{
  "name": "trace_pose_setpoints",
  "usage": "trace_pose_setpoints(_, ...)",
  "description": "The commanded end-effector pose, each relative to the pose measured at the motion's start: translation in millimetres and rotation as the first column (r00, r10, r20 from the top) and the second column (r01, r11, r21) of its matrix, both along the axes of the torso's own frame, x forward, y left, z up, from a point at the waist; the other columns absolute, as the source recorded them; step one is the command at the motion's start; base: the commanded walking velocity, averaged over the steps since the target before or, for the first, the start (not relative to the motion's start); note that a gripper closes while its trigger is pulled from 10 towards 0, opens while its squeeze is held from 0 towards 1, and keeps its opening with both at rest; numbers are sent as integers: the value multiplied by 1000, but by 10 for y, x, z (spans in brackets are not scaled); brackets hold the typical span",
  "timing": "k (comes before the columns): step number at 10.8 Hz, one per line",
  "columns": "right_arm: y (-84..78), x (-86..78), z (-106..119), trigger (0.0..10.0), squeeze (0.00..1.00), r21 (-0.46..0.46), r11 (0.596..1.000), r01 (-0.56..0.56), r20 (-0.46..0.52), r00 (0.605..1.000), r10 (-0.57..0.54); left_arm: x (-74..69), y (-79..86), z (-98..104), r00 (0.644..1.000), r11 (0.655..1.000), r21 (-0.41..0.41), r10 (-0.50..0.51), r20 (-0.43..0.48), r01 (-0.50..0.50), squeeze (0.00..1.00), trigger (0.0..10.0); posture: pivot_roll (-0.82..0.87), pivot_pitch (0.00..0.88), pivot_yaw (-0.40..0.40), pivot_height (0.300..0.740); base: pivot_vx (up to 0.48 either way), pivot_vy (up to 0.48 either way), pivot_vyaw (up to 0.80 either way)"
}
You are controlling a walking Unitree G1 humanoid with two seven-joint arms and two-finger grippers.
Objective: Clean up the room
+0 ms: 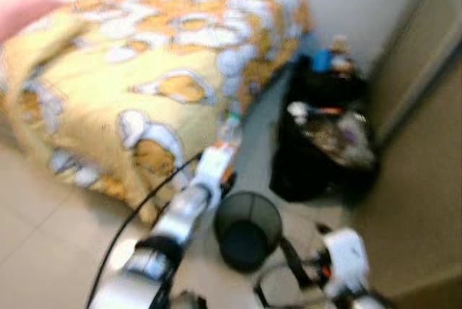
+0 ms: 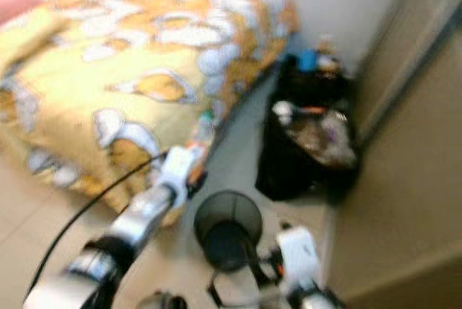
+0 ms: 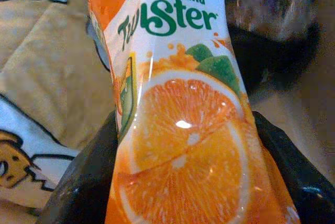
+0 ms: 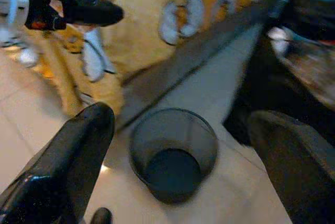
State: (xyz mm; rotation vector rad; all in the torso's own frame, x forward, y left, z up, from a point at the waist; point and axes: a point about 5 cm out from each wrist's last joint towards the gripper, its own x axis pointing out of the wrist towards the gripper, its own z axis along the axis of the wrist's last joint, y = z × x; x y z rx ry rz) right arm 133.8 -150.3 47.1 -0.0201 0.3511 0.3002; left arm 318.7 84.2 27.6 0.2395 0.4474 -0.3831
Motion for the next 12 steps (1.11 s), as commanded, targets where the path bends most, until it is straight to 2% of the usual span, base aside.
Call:
trace_pose_setpoints(1, -49, -66, 55, 10000, 0, -12, 999, 39, 12, 999, -38, -9, 59, -71, 999, 996, 87, 28, -25, -26, 0, 10000, -310, 87, 11, 732, 0, 0, 0)
trace_pose_setpoints(3, 0, -246, 81, 10000, 0, -6, 998, 58, -13, 998, -58, -28, 130, -138, 996, 983, 169, 80, -48, -71, 0, 10000, -344, 109, 16, 732, 0, 0, 0)
trace_pose_setpoints(4, 2, -365, 147, 10000, 0, -16, 997, 70, -22, 997, -70, -57, 186, -187, 990, 980, 171, 117, -76, -102, 282, 10000, -387, 155, 11, 732, 0, 0, 0)
trace_pose_setpoints(5, -12, -472, 217, 10000, 0, -21, 997, 80, -34, 996, -81, -84, 205, -219, 988, 979, 172, 126, -88, -109, 157, 10000, -427, 212, -7, 732, 0, 0, 0)
trace_pose_setpoints(6, -20, -567, 265, 10000, 0, -27, 996, 83, -55, 995, -84, -107, 212, -246, 987, 977, 183, 132, -93, -114, 125, 10000, -432, 223, -15, 732, 0, 0, 0)
trace_pose_setpoints(7, -12, -682, 304, 10000, 0, -29, 997, 77, -84, 993, -79, -127, 260, -274, 982, 965, 221, 165, -90, -142, 588, 10000, -446, 259, -44, 732, 0, 0, 0)
trace_pose_setpoints(8, -6, -810, 351, 10000, 0, -28, 998, 64, -123, 990, -67, -134, 356, -290, 966, 942, 255, 247, -81, -219, 1000, 10000, -451, 284, -68, 732, 0, 0, 0)
trace_pose_setpoints(11, -13, -922, 445, 10000, 0, -31, 999, 42, -159, 986, -47, -138, 236, -287, 969, 965, 180, 216, -121, -193, 1000, 10000, -482, 315, -105, 732, 0, 0, 0)
trace_pose_setpoints(12, -17, -942, 452, 10000, 0, -33, 999, 43, -168, 985, -48, -141, 225, -290, 969, 965, 181, 215, -124, -191, 1000, 10000, -486, 315, -108, 732, 0, 0, 0)
